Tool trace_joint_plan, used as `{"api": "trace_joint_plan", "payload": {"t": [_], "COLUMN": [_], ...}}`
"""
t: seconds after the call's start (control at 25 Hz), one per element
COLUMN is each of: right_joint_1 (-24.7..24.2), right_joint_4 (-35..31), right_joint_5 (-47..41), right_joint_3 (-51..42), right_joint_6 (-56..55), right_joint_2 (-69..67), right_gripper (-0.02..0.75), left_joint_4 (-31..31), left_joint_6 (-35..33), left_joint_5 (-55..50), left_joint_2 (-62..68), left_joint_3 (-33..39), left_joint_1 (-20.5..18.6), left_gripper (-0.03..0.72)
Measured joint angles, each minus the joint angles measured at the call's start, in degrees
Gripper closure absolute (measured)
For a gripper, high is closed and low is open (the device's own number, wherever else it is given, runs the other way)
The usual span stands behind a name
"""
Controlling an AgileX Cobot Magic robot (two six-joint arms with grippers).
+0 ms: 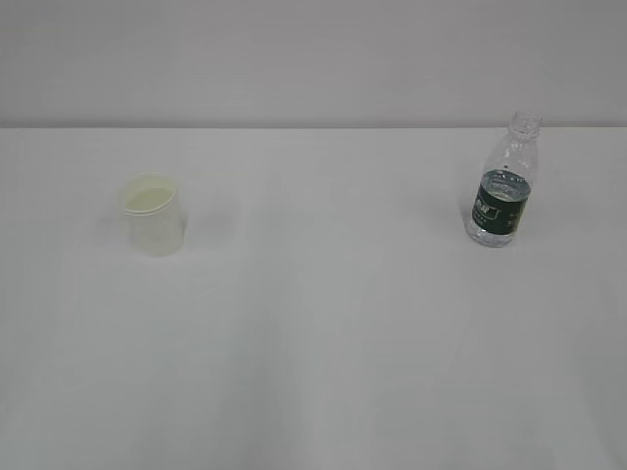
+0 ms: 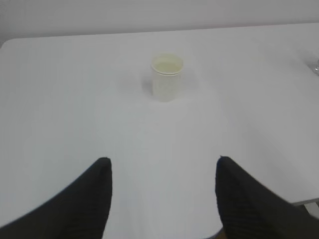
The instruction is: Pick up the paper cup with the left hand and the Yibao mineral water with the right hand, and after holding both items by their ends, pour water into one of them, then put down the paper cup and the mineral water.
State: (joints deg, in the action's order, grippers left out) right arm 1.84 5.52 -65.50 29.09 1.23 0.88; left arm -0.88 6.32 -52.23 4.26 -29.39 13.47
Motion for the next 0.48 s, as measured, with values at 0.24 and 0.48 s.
{"api": "trace_joint_plan", "payload": {"t": [0.24,0.48], "right_joint_1": [0.00,0.00], "right_joint_4": [0.00,0.00], "right_joint_5": [0.00,0.00], "right_joint_3": [0.00,0.00], "right_joint_6": [0.00,0.00], "right_joint_2": [0.00,0.00], "right_gripper": [0.148,0.148], "left_joint_4": [0.39,0.29], "left_joint_6": [0.00,0.00], "left_joint_5": [-5.67,-10.05], "left_joint_2": [-0.10,-1.07], "left_joint_3": [-1.24,-0.99], "left_joint_1": [0.00,0.00], "left_gripper": [0.228,0.241]}}
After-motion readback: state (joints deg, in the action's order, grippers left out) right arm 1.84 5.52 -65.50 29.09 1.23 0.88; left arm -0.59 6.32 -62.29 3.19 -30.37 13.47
